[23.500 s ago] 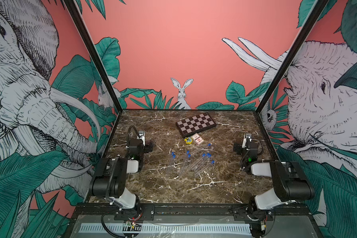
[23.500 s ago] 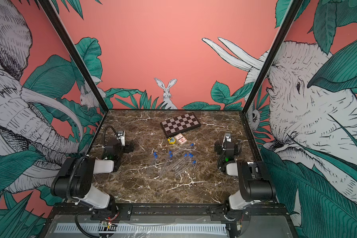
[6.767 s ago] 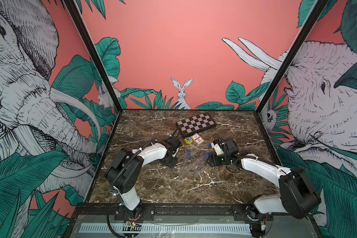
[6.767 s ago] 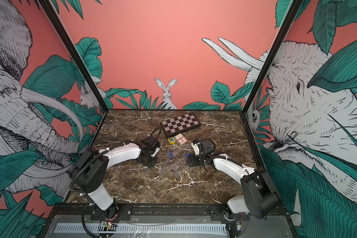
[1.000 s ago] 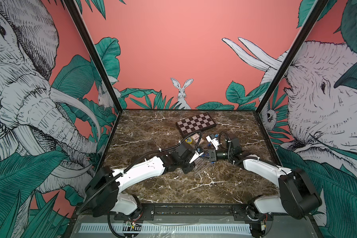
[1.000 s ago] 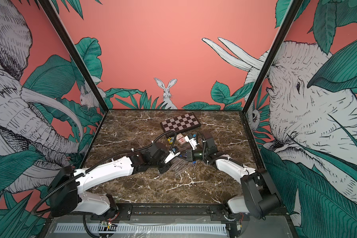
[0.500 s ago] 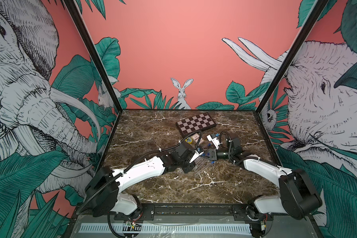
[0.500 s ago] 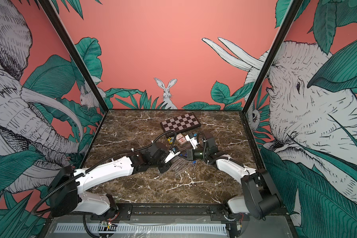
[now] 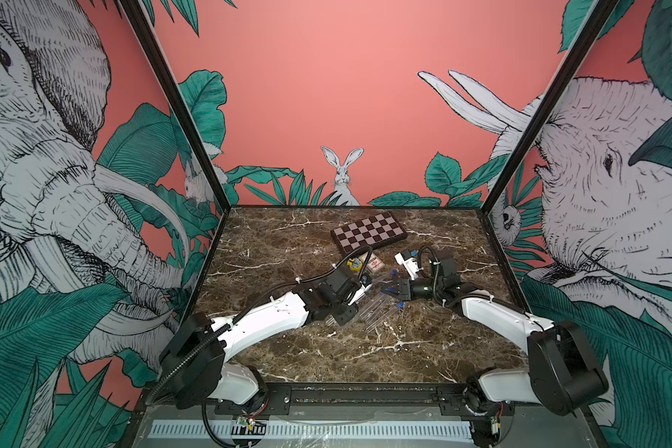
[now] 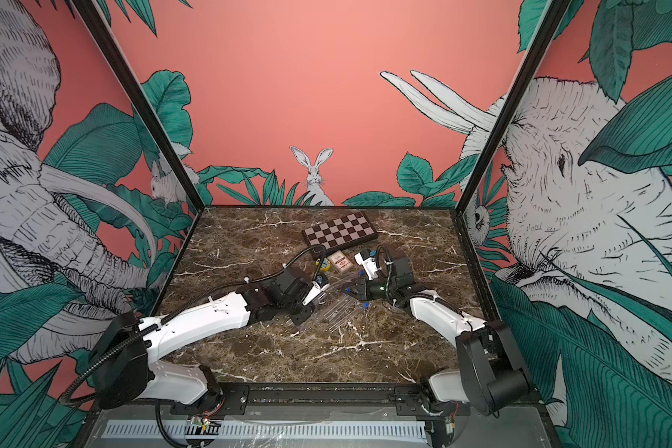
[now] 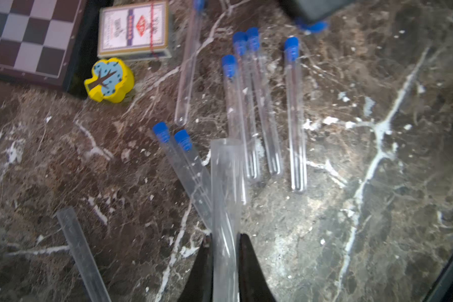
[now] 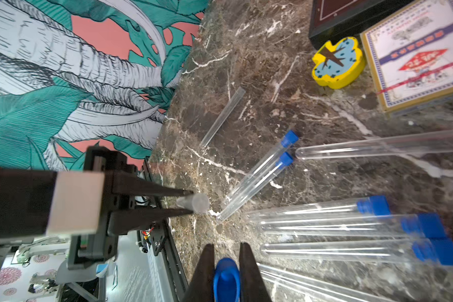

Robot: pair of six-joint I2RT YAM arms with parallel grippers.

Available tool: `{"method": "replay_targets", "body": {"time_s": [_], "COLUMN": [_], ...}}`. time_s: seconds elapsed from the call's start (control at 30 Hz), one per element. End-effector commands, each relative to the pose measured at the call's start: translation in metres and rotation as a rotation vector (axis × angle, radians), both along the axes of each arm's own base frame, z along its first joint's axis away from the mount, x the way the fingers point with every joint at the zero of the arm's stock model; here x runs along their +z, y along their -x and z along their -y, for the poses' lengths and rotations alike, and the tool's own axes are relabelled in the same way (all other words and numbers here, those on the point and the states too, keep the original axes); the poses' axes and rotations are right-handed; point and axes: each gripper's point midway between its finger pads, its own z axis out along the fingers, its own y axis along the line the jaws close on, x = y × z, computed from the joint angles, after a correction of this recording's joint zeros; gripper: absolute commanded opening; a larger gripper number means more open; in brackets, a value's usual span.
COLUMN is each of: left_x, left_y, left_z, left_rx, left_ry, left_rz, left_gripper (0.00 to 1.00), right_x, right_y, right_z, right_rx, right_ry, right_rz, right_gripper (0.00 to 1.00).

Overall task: Remove stoppers from test tubes
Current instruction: Place the test tube at the center of the board.

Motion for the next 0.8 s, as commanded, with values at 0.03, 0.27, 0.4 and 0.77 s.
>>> {"method": "replay_targets", "body": {"time_s": [0.03, 0.27, 0.4, 0.77], "left_x": [-0.002, -0.025, -0.036, -0.065], "left_y": [-0.022, -0.054, -0.067, -0.086], "left_z": [-0.042, -0.071, -0.068, -0.086], "left_rx": [0.19, 0.365, 0.395, 0.511], "left_ry": [-0.041, -0.183, -0.233, -0.33], "left_rz": [-0.026, -0.074, -0.085, -0.139], "left_gripper": [0.08, 0.08, 0.08, 0.08], "right_x": [-0.006, -0.017, -0.016, -0.018], "right_y": [-0.004, -0.006, -0.006, -0.006], "right_z": [0.012, 0.024, 0.027, 0.033], "right_rx": [-0.031, -0.071, -0.076, -0.093], "right_ry": [0.098, 0.194, 0.21, 0.226], "right_rz": [0.033, 0.036, 0.042, 0.035], "right_gripper": [0.13, 0.13, 0.13, 0.13]}}
